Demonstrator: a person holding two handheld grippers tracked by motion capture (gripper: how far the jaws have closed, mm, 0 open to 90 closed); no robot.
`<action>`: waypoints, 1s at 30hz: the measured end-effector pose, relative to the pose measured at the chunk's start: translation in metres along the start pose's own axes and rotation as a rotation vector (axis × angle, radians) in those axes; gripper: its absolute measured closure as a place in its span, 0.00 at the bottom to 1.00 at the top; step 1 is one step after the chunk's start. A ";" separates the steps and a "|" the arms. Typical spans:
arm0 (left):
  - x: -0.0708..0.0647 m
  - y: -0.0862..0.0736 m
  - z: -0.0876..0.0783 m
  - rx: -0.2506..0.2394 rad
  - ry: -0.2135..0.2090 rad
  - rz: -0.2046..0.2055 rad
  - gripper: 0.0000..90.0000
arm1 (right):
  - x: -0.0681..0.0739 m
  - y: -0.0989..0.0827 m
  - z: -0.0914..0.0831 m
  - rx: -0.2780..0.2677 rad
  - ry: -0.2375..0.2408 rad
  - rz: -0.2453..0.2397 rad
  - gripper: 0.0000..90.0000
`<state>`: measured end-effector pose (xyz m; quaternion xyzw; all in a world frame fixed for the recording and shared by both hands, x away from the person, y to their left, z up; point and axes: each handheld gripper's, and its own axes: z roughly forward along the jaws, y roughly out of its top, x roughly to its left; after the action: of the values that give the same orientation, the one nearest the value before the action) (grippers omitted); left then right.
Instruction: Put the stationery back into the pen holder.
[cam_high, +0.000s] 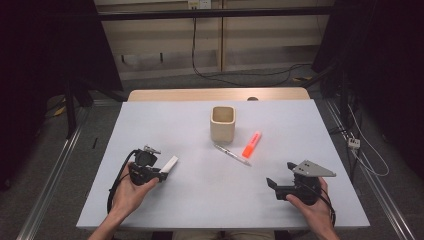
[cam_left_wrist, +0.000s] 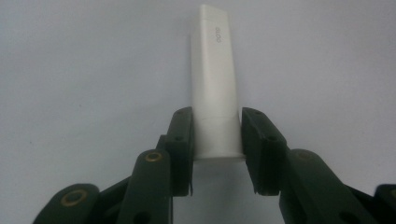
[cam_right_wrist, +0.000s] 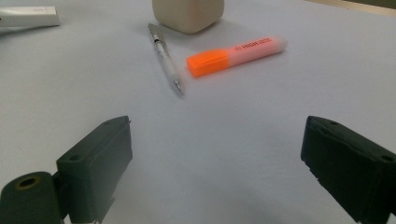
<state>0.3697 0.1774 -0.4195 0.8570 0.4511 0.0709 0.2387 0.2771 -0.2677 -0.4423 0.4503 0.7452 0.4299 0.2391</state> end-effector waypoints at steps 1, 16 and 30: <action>0.000 0.000 0.002 0.001 -0.002 -0.006 0.73 | 0.000 0.000 0.000 0.000 0.000 0.000 0.10; 0.000 0.008 0.013 0.052 0.029 0.057 0.73 | 0.000 0.000 0.000 0.001 -0.001 0.007 0.10; -0.001 0.012 0.009 0.068 -0.008 0.077 0.75 | 0.000 0.000 0.001 0.001 0.004 0.005 0.10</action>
<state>0.3807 0.1674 -0.4218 0.8815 0.4193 0.0613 0.2082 0.2782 -0.2676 -0.4425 0.4513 0.7448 0.4311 0.2362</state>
